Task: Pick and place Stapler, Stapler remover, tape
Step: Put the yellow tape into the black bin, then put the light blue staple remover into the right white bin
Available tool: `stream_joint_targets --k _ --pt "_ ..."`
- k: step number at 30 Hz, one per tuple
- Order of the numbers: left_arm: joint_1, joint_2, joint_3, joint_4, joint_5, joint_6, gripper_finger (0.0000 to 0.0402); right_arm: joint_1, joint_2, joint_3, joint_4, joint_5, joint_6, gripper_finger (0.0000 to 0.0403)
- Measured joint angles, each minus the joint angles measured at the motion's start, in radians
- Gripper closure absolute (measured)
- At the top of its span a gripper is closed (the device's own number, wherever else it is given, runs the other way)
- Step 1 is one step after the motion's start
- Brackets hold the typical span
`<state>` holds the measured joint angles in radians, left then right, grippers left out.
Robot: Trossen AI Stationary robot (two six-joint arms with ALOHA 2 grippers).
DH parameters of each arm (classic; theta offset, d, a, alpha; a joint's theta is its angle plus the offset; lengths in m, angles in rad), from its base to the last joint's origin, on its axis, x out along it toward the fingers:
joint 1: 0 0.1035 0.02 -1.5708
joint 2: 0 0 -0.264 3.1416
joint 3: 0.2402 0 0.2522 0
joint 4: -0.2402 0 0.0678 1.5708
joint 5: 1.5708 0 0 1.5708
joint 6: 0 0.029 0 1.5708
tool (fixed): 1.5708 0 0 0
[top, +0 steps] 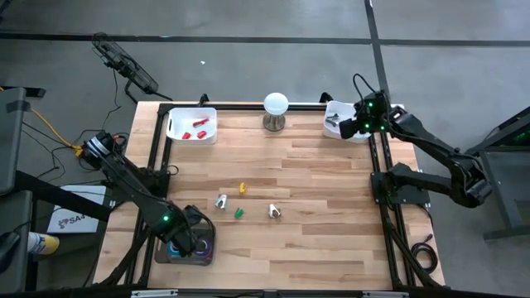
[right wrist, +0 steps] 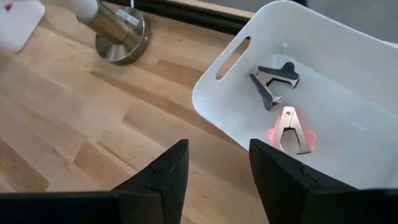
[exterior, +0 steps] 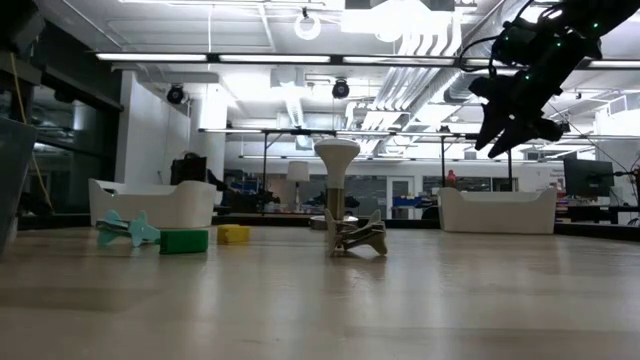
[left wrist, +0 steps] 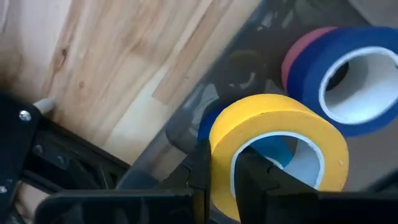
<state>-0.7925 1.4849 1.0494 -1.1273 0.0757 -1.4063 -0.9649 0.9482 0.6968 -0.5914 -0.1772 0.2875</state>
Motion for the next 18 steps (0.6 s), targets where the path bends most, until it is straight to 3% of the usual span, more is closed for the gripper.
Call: stream_joint_targets --k 4,13,18 --pt "0.000 0.004 0.001 0.007 -0.017 0.013 0.0349 0.038 0.000 0.000 -0.002 0.022 0.001 0.0242" --pt "0.000 -0.004 0.005 0.009 -0.025 0.048 0.0226 0.096 0.000 0.000 -0.003 0.057 0.002 0.0242" --pt "0.001 -0.049 0.057 -0.029 -0.024 0.039 0.0189 0.117 0.000 0.000 -0.005 0.056 0.003 0.0242"
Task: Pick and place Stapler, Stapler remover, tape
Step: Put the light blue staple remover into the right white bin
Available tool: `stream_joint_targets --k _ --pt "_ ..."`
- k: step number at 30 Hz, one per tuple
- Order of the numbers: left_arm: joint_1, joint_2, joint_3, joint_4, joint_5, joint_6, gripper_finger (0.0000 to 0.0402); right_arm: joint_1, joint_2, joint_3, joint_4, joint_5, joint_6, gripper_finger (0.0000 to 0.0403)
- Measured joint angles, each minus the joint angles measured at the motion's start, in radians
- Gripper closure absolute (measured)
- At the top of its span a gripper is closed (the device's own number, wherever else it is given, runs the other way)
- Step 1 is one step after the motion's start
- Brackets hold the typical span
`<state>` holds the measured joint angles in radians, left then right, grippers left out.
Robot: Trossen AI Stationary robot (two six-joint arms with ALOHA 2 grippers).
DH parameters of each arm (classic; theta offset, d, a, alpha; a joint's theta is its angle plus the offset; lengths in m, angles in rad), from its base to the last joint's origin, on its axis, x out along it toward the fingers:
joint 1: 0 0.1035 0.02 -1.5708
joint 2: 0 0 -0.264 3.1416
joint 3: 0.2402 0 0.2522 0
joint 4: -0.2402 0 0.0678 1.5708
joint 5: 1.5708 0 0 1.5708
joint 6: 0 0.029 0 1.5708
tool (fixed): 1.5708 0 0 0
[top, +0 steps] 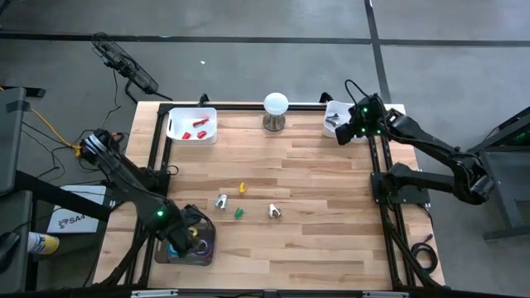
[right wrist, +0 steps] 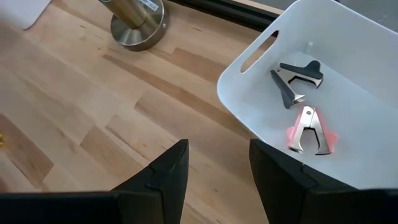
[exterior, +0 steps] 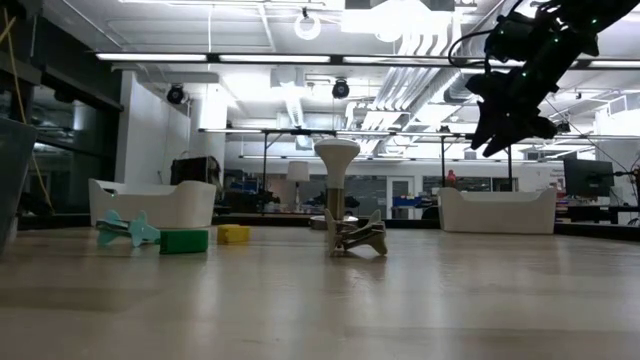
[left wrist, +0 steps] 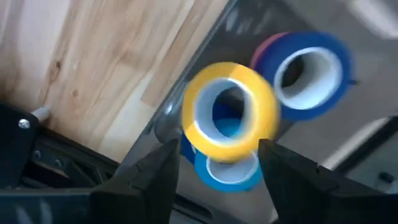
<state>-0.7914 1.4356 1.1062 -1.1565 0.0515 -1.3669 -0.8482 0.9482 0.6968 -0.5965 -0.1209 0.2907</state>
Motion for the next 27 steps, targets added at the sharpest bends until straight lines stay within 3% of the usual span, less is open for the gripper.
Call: stream_joint_targets --k 3,8,10,20,27 --pt "0.000 -0.032 0.055 -0.050 -0.068 -0.034 0.0186 0.010 0.000 0.000 0.000 0.006 0.006 0.0242" --pt "0.042 -0.070 0.126 -0.089 -0.269 -0.099 0.0185 0.026 0.000 0.000 -0.002 0.010 0.027 0.0242" --pt "0.079 -0.074 0.133 -0.089 -0.292 -0.096 0.0184 0.038 0.000 0.000 -0.010 0.010 0.040 0.0242" --pt "0.364 -0.045 0.124 -0.011 -0.283 0.118 0.0143 0.102 0.000 0.000 -0.030 0.014 0.068 0.0242" --pt "0.585 0.038 0.124 0.026 -0.112 0.153 0.0105 0.129 0.000 0.000 -0.030 0.008 0.044 0.0242"
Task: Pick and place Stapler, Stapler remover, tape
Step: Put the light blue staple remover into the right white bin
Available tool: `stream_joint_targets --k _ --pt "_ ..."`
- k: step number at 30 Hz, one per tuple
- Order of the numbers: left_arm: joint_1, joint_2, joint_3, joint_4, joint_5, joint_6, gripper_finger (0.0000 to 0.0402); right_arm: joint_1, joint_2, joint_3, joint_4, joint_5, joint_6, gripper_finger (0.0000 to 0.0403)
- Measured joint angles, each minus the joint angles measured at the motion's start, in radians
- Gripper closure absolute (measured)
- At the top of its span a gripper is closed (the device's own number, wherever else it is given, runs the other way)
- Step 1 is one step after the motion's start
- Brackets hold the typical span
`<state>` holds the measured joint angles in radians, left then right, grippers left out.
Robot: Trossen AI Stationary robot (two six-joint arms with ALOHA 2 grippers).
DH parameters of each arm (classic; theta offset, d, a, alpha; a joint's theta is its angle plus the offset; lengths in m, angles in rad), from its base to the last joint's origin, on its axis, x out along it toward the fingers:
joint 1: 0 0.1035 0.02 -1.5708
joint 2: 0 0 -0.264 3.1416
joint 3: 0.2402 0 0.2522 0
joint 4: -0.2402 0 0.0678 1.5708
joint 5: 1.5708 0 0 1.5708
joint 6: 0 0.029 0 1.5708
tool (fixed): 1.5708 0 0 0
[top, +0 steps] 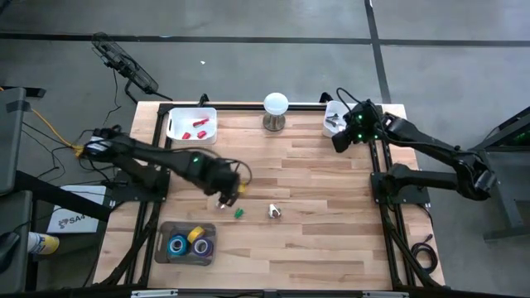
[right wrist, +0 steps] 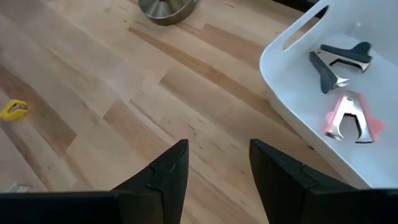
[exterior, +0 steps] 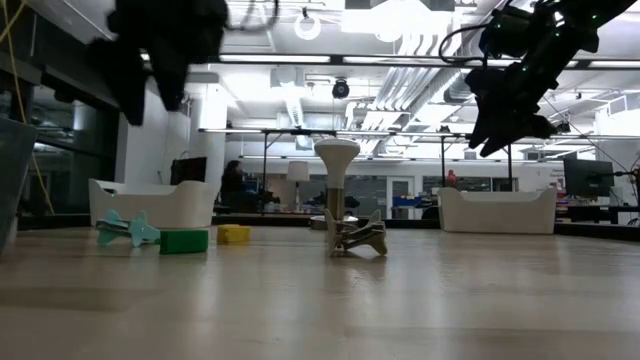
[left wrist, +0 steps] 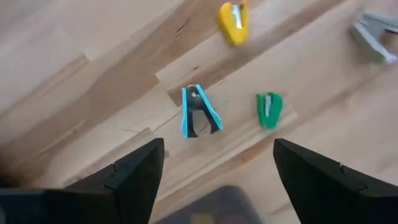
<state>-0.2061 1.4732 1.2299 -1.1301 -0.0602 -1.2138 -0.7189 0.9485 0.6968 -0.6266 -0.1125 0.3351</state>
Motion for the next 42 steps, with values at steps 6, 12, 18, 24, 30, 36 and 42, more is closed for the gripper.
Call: stream_joint_targets --k 6,12,18,24,30,36,42 --pt "0.122 0.116 0.000 0.052 0.093 0.015 0.0101 0.019 0.000 0.000 0.000 -0.006 -0.021 0.0242" --pt "0.164 0.244 -0.001 0.038 0.188 0.059 0.0101 0.035 0.000 0.000 0.001 -0.018 -0.040 0.0242" --pt "0.160 0.332 -0.001 0.028 0.246 0.053 0.0101 0.049 0.000 0.000 -0.005 -0.027 -0.063 0.0242" --pt "0.160 0.359 -0.002 0.027 0.262 0.038 0.0101 0.052 -0.002 0.000 -0.005 -0.045 -0.082 0.0242" --pt "0.160 0.365 -0.001 0.029 0.286 0.024 0.0101 0.052 -0.002 0.000 -0.007 -0.054 -0.094 0.0242" --pt "0.160 0.365 -0.008 0.038 0.282 0.025 0.0101 0.052 -0.002 0.000 -0.007 -0.055 -0.101 0.0242" --pt "0.160 0.365 -0.101 0.098 0.359 0.010 0.0101 0.052 -0.002 0.000 -0.007 -0.055 -0.106 0.0242"
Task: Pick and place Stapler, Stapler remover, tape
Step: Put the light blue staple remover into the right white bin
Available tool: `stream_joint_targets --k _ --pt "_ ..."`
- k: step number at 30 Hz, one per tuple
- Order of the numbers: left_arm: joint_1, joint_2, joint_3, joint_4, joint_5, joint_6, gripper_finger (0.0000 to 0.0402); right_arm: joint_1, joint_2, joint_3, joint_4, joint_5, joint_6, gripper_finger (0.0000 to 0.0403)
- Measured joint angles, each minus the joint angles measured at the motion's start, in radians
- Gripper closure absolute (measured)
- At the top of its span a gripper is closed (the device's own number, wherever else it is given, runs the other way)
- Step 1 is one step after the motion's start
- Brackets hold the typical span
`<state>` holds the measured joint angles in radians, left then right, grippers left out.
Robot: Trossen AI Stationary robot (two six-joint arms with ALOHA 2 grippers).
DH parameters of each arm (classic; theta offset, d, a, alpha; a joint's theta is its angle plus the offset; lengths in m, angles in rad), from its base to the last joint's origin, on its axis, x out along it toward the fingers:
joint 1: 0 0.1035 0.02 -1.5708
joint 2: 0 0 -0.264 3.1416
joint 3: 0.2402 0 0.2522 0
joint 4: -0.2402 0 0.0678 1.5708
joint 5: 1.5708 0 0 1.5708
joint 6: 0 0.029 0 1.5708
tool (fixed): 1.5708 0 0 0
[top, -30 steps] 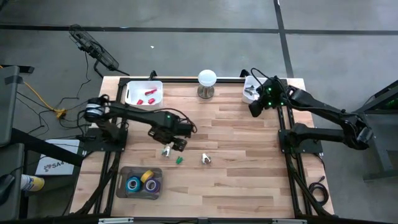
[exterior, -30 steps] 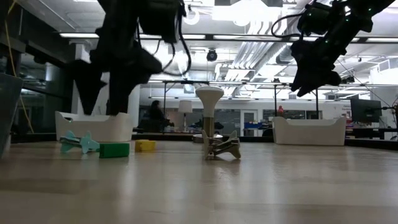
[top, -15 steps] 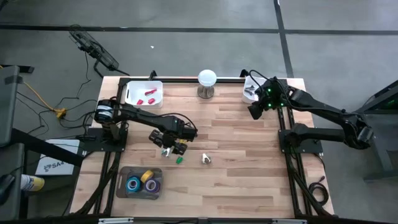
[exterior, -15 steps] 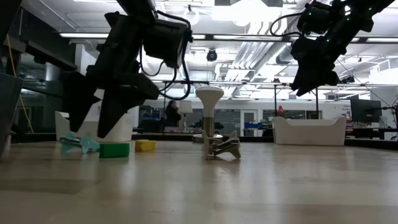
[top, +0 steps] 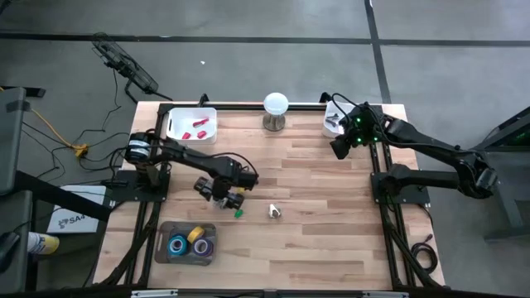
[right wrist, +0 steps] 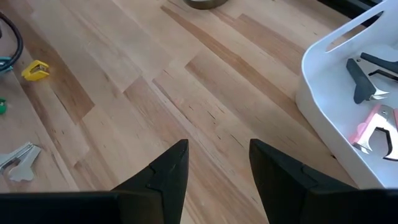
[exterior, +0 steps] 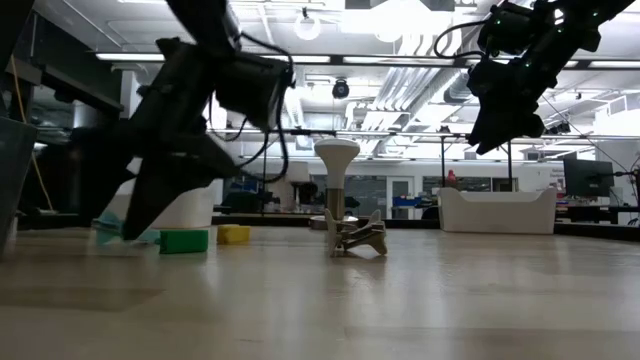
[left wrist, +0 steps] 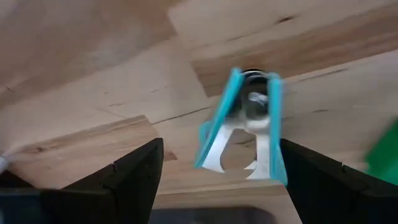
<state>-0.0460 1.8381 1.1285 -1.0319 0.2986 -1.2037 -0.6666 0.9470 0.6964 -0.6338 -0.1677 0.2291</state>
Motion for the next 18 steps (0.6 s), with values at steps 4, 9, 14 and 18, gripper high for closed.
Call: stream_joint_targets --k 4,9,14,18 --pt "0.000 0.000 -0.032 0.049 0.007 0.004 0.0101 0.000 0.000 0.000 0.000 0.000 -0.002 0.0242" --pt "0.000 -0.001 -0.036 0.086 0.001 0.055 0.0102 0.000 0.000 0.000 0.002 0.000 -0.003 0.0242" --pt "0.000 -0.002 -0.036 0.088 -0.022 0.149 0.0102 0.000 0.000 0.000 0.002 0.000 -0.003 0.0242" --pt "0.000 -0.002 -0.036 0.089 -0.025 0.180 0.0102 0.000 0.000 0.000 0.002 0.000 -0.003 0.0242"
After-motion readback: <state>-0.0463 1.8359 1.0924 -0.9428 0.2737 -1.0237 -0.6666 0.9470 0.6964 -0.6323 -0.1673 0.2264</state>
